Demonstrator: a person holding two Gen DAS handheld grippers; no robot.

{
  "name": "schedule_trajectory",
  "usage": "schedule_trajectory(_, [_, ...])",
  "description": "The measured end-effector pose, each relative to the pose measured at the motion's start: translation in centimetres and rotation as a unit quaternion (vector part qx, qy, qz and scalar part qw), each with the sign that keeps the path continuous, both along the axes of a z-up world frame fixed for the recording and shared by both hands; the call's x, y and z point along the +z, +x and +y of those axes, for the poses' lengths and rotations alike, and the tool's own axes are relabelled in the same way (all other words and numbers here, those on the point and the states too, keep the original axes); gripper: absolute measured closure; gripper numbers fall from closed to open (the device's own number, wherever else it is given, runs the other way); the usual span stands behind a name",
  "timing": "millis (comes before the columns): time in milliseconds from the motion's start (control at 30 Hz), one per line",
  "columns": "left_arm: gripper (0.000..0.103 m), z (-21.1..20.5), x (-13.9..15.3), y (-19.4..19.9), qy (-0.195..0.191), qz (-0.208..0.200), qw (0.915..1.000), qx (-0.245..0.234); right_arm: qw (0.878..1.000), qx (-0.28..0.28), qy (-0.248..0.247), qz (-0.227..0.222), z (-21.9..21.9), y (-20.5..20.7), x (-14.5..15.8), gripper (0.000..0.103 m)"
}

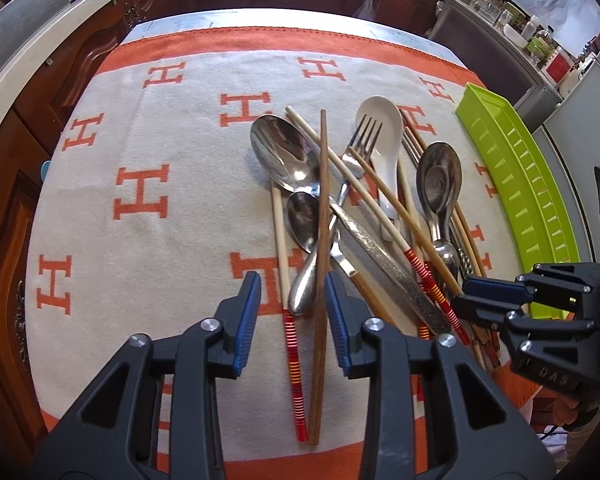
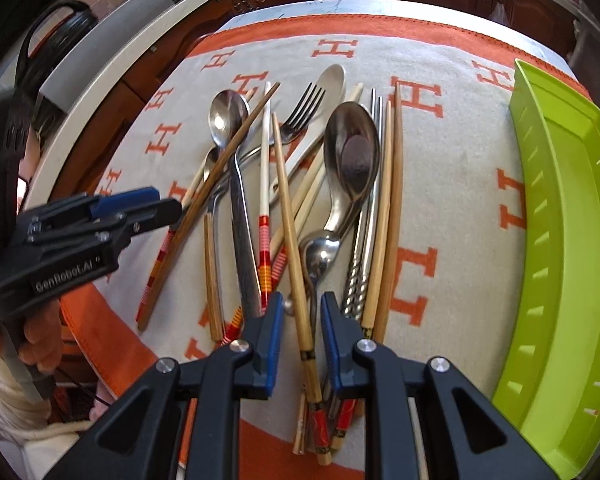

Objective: Organize utensils
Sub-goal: 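Grasp a plain wooden chopstick with each tool from the utensil pile, then lower the right tool's chopstick into the green tray and open while left tool lifts its chopstick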

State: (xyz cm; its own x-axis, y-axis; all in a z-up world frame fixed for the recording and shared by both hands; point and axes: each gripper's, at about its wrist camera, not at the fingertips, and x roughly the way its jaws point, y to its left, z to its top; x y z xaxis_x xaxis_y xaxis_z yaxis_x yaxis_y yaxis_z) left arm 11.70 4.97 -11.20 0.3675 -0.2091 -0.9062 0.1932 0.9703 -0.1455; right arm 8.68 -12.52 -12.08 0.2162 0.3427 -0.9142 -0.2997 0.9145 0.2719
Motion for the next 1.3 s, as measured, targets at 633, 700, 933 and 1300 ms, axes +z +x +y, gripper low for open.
schedule_trajectory(633, [0.078,-1.1,-0.7,0.4,0.015,-0.007,0.9999,-0.003,0.992,-0.091,0.053,-0.068,-4.7,-2.0,4.5,0.097])
schedule_trajectory(700, [0.078,-1.3,-0.8,0.4,0.018,-0.007,0.9998,-0.005,0.988,-0.126,0.061,-0.070,-6.7,-1.7,5.3,0.097])
schedule_trajectory(933, [0.084,-2.2,-0.9,0.3,0.049,-0.020,0.9986,-0.003,0.971,-0.226,0.020,-0.076,-13.7,-0.8,6.8,0.097])
schedule_trajectory(1300, [0.085,-3.8,-0.6,-0.3,0.100,-0.048,0.9938,-0.008,0.968,-0.236,-0.080,-0.029,-15.4,-0.4,2.3,0.096])
